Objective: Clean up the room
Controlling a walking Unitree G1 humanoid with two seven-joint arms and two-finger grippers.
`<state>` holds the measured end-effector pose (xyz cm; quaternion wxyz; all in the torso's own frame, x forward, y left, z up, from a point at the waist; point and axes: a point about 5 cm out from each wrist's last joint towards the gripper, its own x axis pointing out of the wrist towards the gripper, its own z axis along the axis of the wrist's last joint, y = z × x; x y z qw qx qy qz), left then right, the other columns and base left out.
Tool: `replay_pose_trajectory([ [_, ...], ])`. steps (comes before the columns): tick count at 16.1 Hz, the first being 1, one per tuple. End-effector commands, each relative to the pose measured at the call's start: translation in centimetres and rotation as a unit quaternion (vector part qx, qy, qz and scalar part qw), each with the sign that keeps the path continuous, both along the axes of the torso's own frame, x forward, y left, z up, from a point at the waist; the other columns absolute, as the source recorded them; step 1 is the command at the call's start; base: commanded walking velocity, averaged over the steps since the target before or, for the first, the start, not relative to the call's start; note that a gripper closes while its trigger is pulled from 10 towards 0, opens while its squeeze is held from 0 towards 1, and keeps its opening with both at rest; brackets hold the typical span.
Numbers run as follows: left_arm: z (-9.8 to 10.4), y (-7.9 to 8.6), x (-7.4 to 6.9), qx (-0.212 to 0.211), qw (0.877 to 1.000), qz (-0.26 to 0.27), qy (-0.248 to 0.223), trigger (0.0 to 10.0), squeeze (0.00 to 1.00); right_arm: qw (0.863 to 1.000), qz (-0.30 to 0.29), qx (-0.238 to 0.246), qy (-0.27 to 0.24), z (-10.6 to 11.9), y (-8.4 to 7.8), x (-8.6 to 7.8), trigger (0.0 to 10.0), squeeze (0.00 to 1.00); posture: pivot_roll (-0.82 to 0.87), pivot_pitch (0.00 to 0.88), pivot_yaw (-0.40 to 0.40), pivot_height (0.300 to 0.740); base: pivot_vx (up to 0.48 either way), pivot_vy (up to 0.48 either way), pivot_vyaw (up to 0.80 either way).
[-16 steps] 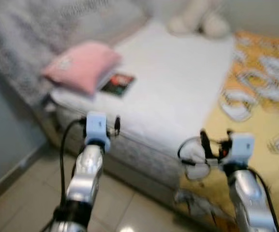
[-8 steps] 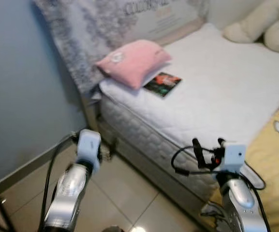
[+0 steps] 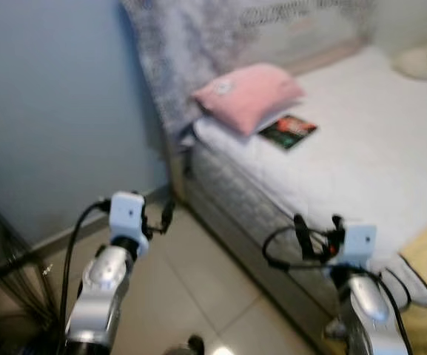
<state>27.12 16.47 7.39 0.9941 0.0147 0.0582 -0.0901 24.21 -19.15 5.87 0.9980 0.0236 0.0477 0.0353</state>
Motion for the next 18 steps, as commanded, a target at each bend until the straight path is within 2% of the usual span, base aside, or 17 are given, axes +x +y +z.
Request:
replay_pose_trajectory([
  [1,-0.1,-0.3,0.1,0.004,1.000,0.000,0.004,10.0,0.00,1.000,-0.007,0.001,0.002,-0.1,-0.5,0.1,10.0,0.00,-0.08,0.000,0.036,0.740,0.000,-0.450,0.45],
  [3,-0.2,-0.3,0.3,0.022,1.000,0.009,0.007,10.0,0.00,1.000,-0.007,0.004,-0.003,0.2,-0.6,0.5,10.0,0.00,-0.07,0.000,0.033,0.740,0.000,-0.429,0.46],
  [8,-0.7,0.1,0.9,0.048,0.998,0.047,0.014,10.0,0.00,1.000,0.008,-0.005,-0.009,0.4,-0.2,0.4,10.0,0.00,-0.07,0.000,0.024,0.740,0.000,0.000,0.45],
  [12,-0.9,-0.3,0.8,0.055,0.998,0.039,0.015,10.0,0.00,1.000,0.014,-0.005,-0.005,0.3,-0.2,0.3,10.0,0.00,-0.06,0.000,0.026,0.740,0.000,0.000,0.46],
  [15,-0.2,-1.2,1.8,0.050,0.998,0.029,-0.002,10.0,0.00,1.000,0.023,-0.010,-0.013,0.8,-0.2,1.2,10.0,0.02,-0.06,0.000,0.016,0.740,0.000,0.000,0.46],
  [18,-0.3,-1.2,1.6,0.033,0.999,0.042,0.011,10.0,0.00,0.999,0.037,-0.009,-0.007,0.5,0.2,1.1,10.0,0.03,-0.06,0.000,0.010,0.740,0.310,0.000,0.47],
])
